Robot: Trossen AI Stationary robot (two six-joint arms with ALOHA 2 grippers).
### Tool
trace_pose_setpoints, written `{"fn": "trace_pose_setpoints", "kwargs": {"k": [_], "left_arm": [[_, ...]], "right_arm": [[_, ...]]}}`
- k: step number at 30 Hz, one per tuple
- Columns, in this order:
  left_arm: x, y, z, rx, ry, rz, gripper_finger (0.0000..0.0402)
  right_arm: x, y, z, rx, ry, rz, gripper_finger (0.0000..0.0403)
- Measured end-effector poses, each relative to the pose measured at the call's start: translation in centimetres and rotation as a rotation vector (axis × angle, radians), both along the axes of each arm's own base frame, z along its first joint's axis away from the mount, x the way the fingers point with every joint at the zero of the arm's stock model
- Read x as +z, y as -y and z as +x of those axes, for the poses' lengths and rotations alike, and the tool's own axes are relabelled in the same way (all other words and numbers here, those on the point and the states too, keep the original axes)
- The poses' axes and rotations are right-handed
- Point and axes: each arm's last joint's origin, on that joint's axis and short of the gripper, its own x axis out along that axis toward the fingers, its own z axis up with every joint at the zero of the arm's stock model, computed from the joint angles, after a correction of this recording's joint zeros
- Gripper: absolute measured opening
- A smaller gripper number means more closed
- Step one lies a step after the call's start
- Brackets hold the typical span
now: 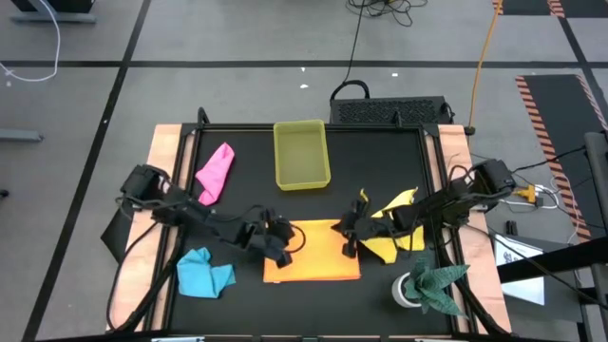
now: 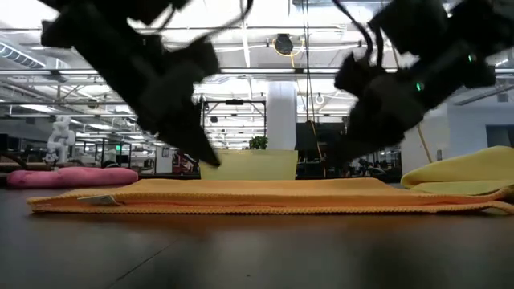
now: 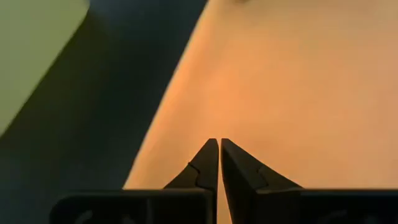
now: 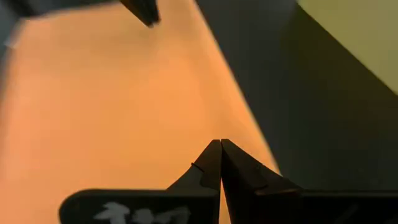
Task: Fold microfiber towels
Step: Fold the orange towel
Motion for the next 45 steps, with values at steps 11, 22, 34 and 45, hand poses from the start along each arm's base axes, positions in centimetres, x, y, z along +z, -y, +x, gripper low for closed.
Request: {"fn": "trace_pose_setpoints", "kwargs": {"k": [11, 22, 34, 45], "left_arm": [[-1.8, -0.2, -0.8, 0.189, -0.063, -0.035, 0.0010], [0.3, 0.2, -0.8, 0.191, 0.054, -0.003, 0.0012], [-2.7, -2.1, -2.8, 0.354, -0.057, -0.017, 0.0010], [-1.6, 1.6, -5.2, 0.271, -0.092, -0.148, 0.0005]], "right_arm": [[-2.6, 2.3, -3.8, -0.107, -0.061, 0.027, 0.0000], [-0.1, 1.3, -3.7, -0.028, 0.086, 0.007, 0.0000], [-1.9, 0.5, -3.9, 0.009, -0.011, 0.021, 0.0000], [-1.8, 2.0, -3.4, -0.032, 0.008, -0.012, 0.0000]]}}
